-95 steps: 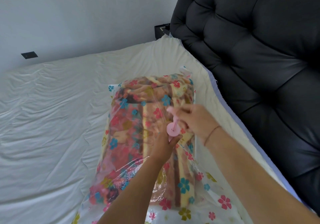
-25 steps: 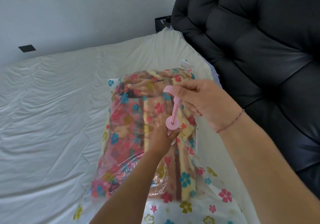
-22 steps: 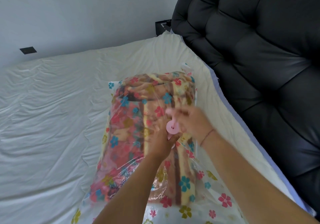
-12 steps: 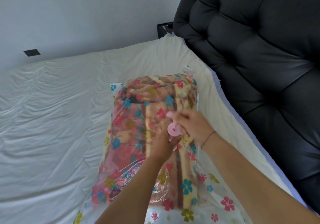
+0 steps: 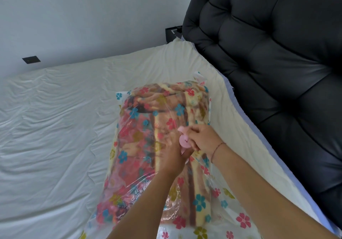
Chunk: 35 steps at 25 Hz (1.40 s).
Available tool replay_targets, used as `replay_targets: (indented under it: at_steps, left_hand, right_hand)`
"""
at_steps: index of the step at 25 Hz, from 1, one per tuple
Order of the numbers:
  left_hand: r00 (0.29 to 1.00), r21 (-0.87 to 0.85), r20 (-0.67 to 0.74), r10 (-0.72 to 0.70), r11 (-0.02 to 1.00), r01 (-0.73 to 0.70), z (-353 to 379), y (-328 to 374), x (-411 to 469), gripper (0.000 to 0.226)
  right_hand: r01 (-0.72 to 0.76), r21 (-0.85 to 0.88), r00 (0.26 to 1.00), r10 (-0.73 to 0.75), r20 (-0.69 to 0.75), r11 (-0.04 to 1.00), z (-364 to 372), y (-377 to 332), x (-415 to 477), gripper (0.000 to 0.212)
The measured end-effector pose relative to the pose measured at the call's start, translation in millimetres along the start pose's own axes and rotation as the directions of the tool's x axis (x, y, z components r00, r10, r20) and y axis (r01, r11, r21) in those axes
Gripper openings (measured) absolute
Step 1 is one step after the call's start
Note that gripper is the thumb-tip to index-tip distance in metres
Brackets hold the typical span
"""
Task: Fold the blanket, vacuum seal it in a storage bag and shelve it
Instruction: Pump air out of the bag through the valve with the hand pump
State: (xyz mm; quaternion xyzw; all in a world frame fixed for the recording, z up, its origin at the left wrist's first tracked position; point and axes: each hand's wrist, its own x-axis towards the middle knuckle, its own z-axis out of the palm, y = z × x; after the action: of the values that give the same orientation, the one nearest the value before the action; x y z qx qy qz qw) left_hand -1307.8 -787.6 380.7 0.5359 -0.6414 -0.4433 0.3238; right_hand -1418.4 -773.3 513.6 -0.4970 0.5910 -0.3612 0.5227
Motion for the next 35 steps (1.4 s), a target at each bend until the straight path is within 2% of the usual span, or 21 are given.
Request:
replay_targets:
  at_steps: [4, 5, 7, 9, 13, 14, 16, 18, 20, 22, 23, 26, 27, 28, 31, 32, 33, 35]
  left_hand:
    - [1.0, -0.059, -0.008, -0.007, 0.998, 0.006, -5, 0, 6, 0.032]
    - [1.0, -0.06, -0.001, -0.006, 0.998, 0.006, -5, 0, 5, 0.032]
    - [1.0, -0.019, 0.023, 0.015, 1.0, -0.014, -1, -1, 1, 0.036]
    - [0.999, -0.007, 0.02, 0.031, 1.0, -0.031, 0, 2, -3, 0.035]
    - [1.0, -0.057, 0.007, -0.019, 0.998, 0.019, -5, 2, 4, 0.038]
    - [1.0, -0.057, 0.015, -0.025, 0.998, 0.025, -5, 1, 3, 0.037]
    - [0.999, -0.038, 0.032, -0.007, 0.999, 0.008, 1, -2, -1, 0.031]
    - [0.999, -0.038, 0.025, 0.031, 0.999, -0.03, 4, -2, -3, 0.033]
    - [1.0, -0.065, 0.0, 0.019, 0.998, -0.019, -2, 3, 2, 0.032]
    - [1.0, -0.061, 0.003, -0.013, 0.998, 0.013, -6, 3, 9, 0.033]
    - [1.0, -0.05, 0.01, -0.018, 0.999, 0.019, -7, 1, 9, 0.034]
    - [0.999, 0.043, 0.039, 0.016, 0.999, -0.017, -2, -3, 5, 0.041]
    - [0.999, 0.048, 0.037, 0.029, 0.998, -0.03, 1, -4, 1, 0.04]
    - [0.999, 0.021, 0.017, 0.034, 0.999, -0.034, 1, -2, 0, 0.037]
    - [1.0, -0.074, -0.005, -0.009, 0.997, 0.009, -2, 4, 5, 0.034]
    - [1.0, -0.065, -0.001, -0.02, 0.998, 0.02, -3, 4, 6, 0.035]
    - [1.0, -0.05, 0.012, -0.019, 0.999, 0.02, -3, 3, 5, 0.036]
    - [0.999, 0.004, 0.041, 0.01, 1.0, -0.01, 1, -1, 0, 0.039]
  right_hand:
    - [0.249, 0.158, 0.968, -0.247, -0.03, 0.956, -24, -39, -1, 0.033]
    - [0.232, 0.115, 0.973, -0.231, -0.023, 0.966, -21, -31, 0, 0.038]
    - [0.09, -0.011, 0.996, -0.09, 0.001, 0.996, -3, 0, -1, 0.048]
    - [-0.01, -0.021, 0.999, 0.01, 0.036, 1.0, -2, 4, -1, 0.047]
    - [0.189, 0.249, 0.979, -0.203, 0.029, 0.95, -36, -38, -5, 0.041]
    - [0.176, 0.233, 0.981, -0.189, 0.033, 0.956, -36, -33, -6, 0.037]
    - [0.044, 0.037, 0.999, -0.045, 0.031, 0.998, -15, -1, -6, 0.028]
    - [-0.048, -0.054, 0.997, 0.051, 0.052, 0.997, -4, 6, -3, 0.022]
    - [0.065, 0.068, 0.994, -0.071, 0.085, 0.996, -21, -24, 1, 0.016]
    - [0.177, 0.246, 0.976, -0.202, 0.079, 0.953, -39, -47, 3, 0.033]
    - [0.172, 0.256, 0.976, -0.2, 0.086, 0.951, -39, -41, 4, 0.035]
    - [-0.038, -0.052, 0.997, 0.042, 0.07, 0.998, -5, 11, 2, 0.034]
    - [-0.078, -0.085, 0.993, 0.084, 0.08, 0.993, -3, 18, 3, 0.035]
    - [-0.064, -0.065, 0.993, 0.069, 0.092, 0.996, -8, 9, 5, 0.034]
    - [0.123, 0.195, 0.986, -0.143, 0.09, 0.973, -39, -43, 8, 0.02]
    - [0.154, 0.224, 0.981, -0.176, 0.081, 0.962, -41, -44, 8, 0.02]
    - [0.135, 0.165, 0.987, -0.147, 0.066, 0.977, -38, -33, 8, 0.021]
    - [0.003, -0.009, 0.998, -0.002, 0.066, 1.0, -13, 6, 3, 0.028]
